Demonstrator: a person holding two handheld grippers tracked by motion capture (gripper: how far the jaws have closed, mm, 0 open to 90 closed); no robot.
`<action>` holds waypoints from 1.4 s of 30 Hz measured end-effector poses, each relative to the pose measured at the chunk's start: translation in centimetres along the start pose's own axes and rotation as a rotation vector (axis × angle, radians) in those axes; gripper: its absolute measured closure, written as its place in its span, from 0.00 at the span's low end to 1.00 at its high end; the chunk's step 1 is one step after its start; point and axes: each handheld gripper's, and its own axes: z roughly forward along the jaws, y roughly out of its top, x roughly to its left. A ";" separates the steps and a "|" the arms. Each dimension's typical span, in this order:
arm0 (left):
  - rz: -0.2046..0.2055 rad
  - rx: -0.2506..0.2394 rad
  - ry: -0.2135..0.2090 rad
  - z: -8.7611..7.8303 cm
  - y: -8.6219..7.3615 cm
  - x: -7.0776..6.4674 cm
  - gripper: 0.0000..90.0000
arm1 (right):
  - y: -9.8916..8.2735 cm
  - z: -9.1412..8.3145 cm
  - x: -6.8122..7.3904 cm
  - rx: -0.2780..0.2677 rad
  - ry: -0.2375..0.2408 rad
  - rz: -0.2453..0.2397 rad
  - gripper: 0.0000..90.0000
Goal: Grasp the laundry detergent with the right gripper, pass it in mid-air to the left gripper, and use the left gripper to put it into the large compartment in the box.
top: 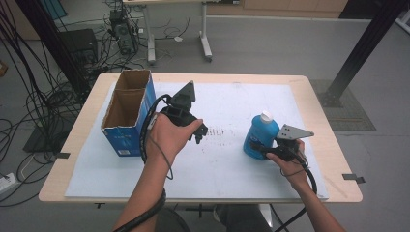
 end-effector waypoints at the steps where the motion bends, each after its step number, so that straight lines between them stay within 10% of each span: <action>1: 0.000 -0.001 0.000 0.0 0.0 0.0 0.07 | 0.0 0.0 0.0 0.000 0.000 0.001 0.44; 42: 0.004 0.001 0.005 -0.2 -0.3 0.0 0.07 | 0.1 0.0 -0.2 0.012 0.015 -0.004 0.46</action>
